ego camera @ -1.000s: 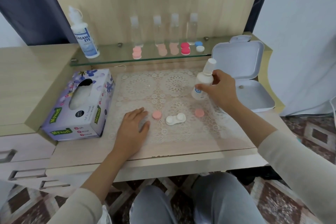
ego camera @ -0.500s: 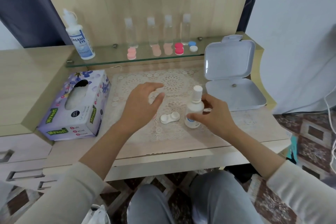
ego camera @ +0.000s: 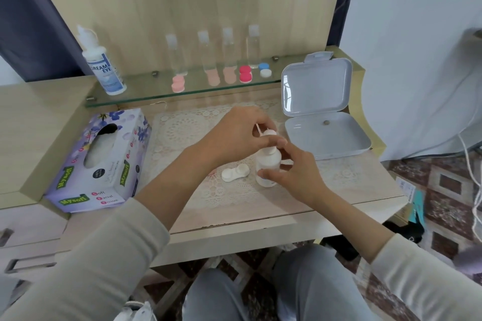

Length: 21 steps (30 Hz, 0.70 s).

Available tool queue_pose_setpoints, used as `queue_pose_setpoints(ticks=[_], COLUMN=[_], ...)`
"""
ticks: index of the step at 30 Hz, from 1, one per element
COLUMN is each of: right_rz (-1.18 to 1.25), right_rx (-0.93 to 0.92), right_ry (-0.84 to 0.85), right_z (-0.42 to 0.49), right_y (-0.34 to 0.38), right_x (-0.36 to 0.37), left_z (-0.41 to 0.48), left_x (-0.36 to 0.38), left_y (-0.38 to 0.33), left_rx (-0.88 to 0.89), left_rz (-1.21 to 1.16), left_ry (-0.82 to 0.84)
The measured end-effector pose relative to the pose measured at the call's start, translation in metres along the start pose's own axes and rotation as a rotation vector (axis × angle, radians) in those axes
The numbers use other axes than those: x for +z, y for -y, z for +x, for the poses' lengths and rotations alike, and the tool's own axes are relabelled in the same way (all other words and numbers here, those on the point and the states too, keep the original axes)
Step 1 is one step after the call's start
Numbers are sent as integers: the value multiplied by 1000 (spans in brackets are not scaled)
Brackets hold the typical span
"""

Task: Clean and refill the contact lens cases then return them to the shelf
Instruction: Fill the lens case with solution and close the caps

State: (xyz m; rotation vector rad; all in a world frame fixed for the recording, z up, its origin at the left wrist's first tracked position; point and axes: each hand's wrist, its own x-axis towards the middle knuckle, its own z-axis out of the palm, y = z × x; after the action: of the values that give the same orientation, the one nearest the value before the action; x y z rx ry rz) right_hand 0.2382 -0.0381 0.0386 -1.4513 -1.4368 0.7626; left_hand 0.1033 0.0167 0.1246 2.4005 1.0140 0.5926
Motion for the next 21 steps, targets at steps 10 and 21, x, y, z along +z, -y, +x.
queue_pose_setpoints(ticks=[10, 21], right_rz=[58, 92], right_rx=[-9, -21], right_ry=[-13, -14], right_z=[-3, -9], right_y=[-3, -13], right_x=[1, 5], left_z=[-3, -4], left_x=[0, 6], left_y=[4, 11], left_rx=[-36, 43], left_rz=[-75, 44], left_ry=[22, -80])
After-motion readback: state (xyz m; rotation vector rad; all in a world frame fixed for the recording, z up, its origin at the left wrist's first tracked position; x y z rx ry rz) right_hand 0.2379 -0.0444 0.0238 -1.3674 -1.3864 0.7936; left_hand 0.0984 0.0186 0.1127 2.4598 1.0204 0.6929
